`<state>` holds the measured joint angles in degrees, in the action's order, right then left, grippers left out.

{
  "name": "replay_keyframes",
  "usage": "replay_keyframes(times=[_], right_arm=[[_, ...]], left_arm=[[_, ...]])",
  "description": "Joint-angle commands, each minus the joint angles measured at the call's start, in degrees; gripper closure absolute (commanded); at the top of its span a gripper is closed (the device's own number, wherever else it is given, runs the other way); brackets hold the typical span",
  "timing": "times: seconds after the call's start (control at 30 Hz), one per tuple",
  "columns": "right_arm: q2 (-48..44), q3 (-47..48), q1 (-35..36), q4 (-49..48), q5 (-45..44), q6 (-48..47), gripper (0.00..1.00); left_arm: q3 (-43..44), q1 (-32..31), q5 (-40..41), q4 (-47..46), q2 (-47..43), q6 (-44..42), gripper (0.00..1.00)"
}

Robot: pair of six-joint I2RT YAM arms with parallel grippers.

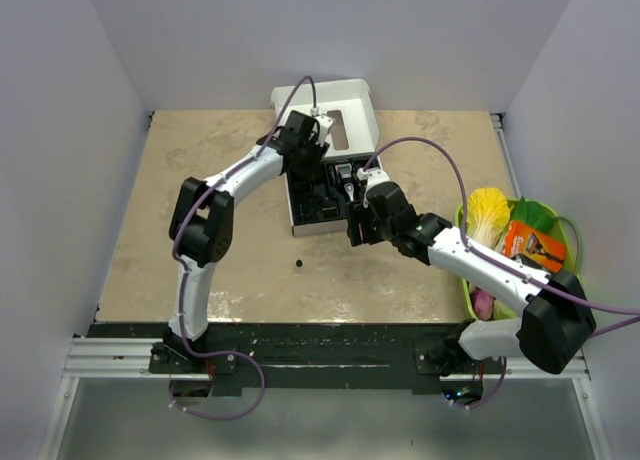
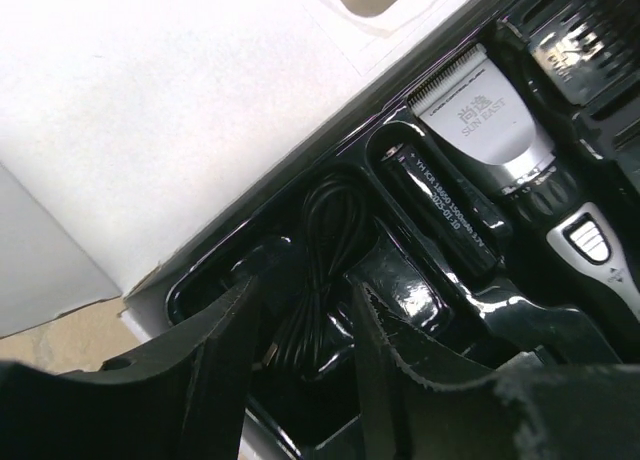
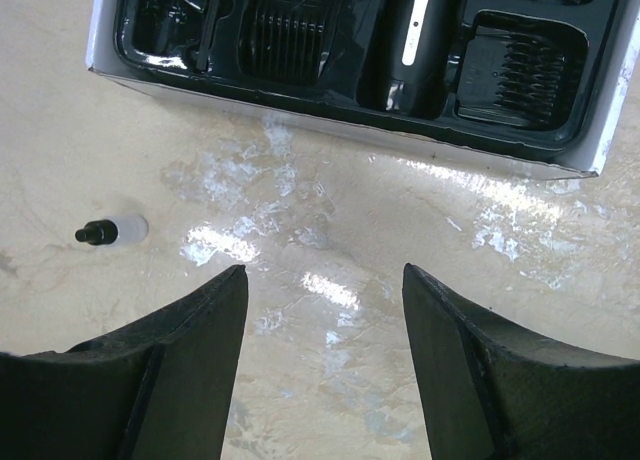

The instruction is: Sort the hair-cutting tools

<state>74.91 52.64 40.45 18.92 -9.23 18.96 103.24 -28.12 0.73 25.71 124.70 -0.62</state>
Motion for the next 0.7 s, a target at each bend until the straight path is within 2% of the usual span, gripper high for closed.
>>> replay_keyframes(times=[0.0,0.2,0.43,0.53,0.63,0.67], right_arm=[[-1.9,4.1,0.2,0.6,1.1,-0.9,0.34],[-2.2,3.4,0.3,-0.4,6.2,-3.3,0.34],[-4.0,-1.7,0.8,-2.7,8.1,0.9,0.35],[-5.1,-1.8,0.8,-1.7,6.8,2.0,0.35],[-5.5,-1.1,0.9,0.3,4.7,2.5,0.35],[-5.7,-0.8,0.9,0.9,4.1,2.7,0.35]], left_arm=[[0.6,0.3,0.4,-0.1,-8.4,0.2,0.53],[-3.9,0.2,-1.4,-0.1,-18.6,6.7,0.50],[-12.0,0.2,4.8,6.3,-30.2,19.6,0.51],[-18.7,-0.3,6.9,8.3,-37.1,25.7,0.53],[-29.4,-2.2,8.9,7.2,-46.0,31.4,0.54],[-35.4,-3.6,9.4,6.7,-50.3,32.7,0.54]])
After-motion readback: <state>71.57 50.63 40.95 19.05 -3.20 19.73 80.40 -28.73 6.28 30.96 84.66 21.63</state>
